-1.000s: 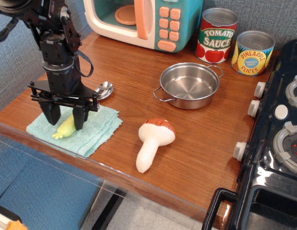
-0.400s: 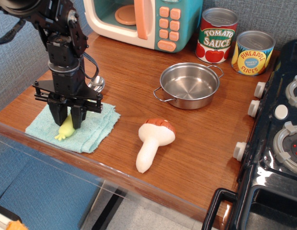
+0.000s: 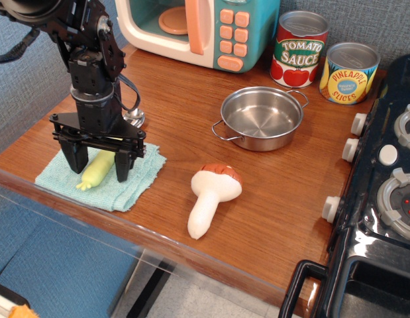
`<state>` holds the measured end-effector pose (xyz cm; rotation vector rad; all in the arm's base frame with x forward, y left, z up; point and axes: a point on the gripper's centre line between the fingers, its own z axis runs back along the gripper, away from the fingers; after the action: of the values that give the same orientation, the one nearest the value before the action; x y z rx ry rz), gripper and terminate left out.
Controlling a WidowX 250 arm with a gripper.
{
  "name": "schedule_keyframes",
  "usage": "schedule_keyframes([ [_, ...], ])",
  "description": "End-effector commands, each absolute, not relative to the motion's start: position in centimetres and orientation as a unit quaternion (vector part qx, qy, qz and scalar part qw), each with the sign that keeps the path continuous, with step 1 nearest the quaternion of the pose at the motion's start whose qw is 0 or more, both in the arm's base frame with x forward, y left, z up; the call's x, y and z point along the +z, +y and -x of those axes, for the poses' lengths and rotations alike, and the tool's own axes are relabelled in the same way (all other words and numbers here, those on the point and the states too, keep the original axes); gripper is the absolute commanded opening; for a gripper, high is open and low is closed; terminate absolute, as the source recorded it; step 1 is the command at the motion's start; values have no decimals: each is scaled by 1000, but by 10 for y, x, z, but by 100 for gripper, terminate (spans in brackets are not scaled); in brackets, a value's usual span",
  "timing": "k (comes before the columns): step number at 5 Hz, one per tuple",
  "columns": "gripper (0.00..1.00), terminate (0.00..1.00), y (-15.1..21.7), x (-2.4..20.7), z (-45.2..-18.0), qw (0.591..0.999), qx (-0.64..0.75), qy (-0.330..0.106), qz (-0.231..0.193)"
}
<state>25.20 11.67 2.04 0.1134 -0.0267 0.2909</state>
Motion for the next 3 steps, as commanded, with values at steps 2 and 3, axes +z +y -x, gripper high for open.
schedule_keyframes([
  [2,0,0,113,25,-256,988,141,-23,-62],
  [3,0,0,112,25,-255,988,140,-24,-62],
])
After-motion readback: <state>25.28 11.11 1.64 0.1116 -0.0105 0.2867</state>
